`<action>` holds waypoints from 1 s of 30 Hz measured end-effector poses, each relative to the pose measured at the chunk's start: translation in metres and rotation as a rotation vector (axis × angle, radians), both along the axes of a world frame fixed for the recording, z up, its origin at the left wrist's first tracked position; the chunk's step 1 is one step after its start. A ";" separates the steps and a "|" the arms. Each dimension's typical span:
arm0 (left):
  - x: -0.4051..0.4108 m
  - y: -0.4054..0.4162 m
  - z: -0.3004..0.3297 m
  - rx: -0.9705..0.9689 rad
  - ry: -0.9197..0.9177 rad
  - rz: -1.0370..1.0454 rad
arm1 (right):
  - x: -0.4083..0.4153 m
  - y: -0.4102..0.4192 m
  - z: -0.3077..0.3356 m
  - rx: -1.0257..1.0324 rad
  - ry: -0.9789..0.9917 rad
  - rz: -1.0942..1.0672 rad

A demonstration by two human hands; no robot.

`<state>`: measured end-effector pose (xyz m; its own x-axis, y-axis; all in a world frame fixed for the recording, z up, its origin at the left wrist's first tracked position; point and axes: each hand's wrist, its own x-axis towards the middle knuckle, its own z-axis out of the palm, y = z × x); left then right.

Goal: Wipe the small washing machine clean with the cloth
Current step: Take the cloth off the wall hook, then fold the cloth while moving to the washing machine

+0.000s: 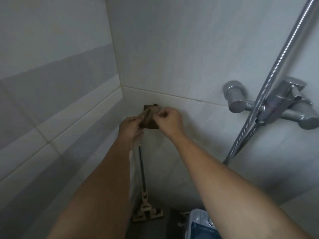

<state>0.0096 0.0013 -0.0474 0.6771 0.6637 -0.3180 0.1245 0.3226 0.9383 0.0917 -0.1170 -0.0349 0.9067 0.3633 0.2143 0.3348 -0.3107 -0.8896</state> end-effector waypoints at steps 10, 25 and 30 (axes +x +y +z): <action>-0.055 -0.080 -0.125 -0.195 0.054 -0.142 | -0.080 -0.084 -0.147 0.405 0.683 0.146; -0.185 -0.308 -0.407 -0.274 0.137 -0.599 | -0.230 -0.359 -0.440 0.558 0.843 -0.239; -0.204 -0.346 -0.404 -0.074 0.122 -0.717 | -0.269 -0.417 -0.452 0.447 0.684 -0.350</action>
